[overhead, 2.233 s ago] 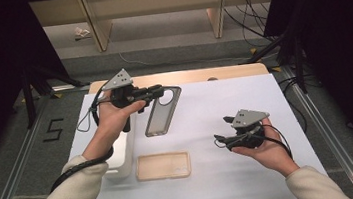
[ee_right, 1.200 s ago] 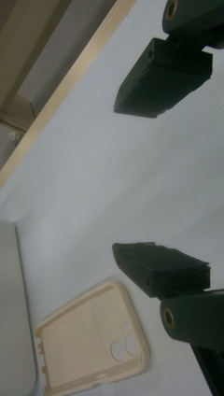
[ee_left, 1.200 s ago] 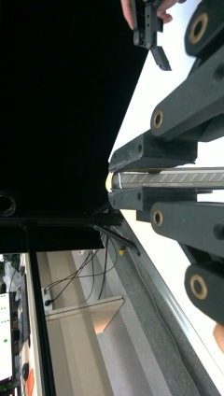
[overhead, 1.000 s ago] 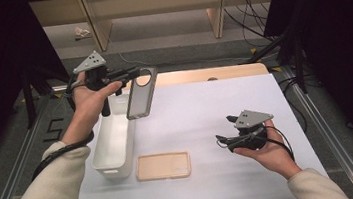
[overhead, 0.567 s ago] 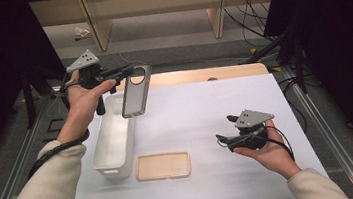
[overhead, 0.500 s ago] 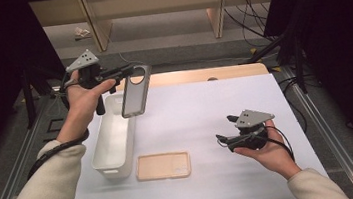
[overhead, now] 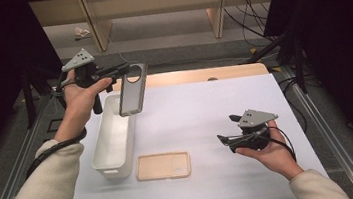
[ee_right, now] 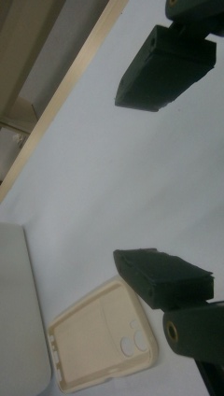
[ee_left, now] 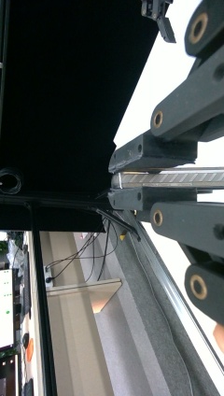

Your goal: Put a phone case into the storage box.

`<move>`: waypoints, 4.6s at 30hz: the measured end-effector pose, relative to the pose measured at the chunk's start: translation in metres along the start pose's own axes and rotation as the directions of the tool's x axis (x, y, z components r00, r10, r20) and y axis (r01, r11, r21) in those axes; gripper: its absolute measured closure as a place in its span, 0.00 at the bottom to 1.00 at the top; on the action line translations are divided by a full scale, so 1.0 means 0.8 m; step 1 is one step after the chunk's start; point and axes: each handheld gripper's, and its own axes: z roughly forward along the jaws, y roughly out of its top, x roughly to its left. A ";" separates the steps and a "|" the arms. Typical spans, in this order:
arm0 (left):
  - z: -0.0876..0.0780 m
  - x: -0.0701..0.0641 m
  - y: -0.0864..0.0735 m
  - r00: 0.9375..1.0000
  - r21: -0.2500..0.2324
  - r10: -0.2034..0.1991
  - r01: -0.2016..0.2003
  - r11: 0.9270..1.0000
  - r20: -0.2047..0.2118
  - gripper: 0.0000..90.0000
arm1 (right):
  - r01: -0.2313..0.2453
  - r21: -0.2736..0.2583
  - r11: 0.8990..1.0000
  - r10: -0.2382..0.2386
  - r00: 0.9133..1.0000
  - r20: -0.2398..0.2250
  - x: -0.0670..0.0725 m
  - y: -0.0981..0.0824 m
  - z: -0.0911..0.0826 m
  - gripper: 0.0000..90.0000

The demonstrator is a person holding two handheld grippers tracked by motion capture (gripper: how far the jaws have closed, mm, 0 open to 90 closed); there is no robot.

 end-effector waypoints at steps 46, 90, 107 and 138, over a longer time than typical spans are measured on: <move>-0.003 0.066 -0.008 0.994 0.030 -0.032 0.036 0.999 -0.107 0.89 | -0.033 -0.007 0.999 0.033 0.999 0.001 -0.003 -0.004 -0.002 0.20; 0.017 0.103 -0.056 0.983 0.076 -0.105 0.117 0.990 -0.151 0.89 | -0.029 0.000 1.000 0.029 1.000 -0.004 -0.003 -0.006 -0.001 0.20; 0.023 0.105 -0.070 0.982 0.083 -0.129 0.142 0.986 -0.141 0.89 | -0.029 0.002 1.000 0.029 1.000 -0.005 -0.003 -0.006 0.000 0.21; 0.022 0.122 -0.103 0.952 0.162 -0.135 0.185 0.969 -0.275 0.80 | -0.027 0.006 1.000 0.027 1.000 -0.011 -0.002 -0.006 0.001 0.20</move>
